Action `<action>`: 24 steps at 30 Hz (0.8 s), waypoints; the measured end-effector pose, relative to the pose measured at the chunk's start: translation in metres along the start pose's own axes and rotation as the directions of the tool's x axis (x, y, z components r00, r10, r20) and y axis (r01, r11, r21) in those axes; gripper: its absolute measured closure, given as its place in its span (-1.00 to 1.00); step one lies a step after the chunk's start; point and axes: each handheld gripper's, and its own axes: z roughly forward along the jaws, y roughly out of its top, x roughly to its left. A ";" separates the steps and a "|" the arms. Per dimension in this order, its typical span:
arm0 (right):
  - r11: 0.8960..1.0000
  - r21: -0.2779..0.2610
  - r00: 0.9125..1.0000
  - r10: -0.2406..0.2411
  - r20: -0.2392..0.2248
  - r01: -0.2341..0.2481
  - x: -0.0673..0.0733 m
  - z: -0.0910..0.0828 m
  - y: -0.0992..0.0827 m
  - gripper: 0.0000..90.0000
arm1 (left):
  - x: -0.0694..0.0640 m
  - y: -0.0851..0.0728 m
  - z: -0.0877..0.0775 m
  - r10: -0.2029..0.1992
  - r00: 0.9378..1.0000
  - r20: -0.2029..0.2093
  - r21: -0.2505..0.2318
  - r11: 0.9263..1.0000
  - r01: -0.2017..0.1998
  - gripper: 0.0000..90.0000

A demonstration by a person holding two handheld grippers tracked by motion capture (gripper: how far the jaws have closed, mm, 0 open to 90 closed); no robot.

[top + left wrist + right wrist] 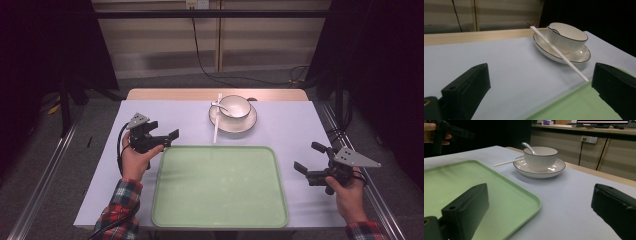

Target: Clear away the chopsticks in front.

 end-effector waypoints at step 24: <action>1.000 0.005 1.000 -0.001 -0.010 0.001 0.003 0.002 0.000 -0.98 | -0.021 0.020 0.077 0.001 1.000 0.015 0.055 0.998 -0.001 -0.94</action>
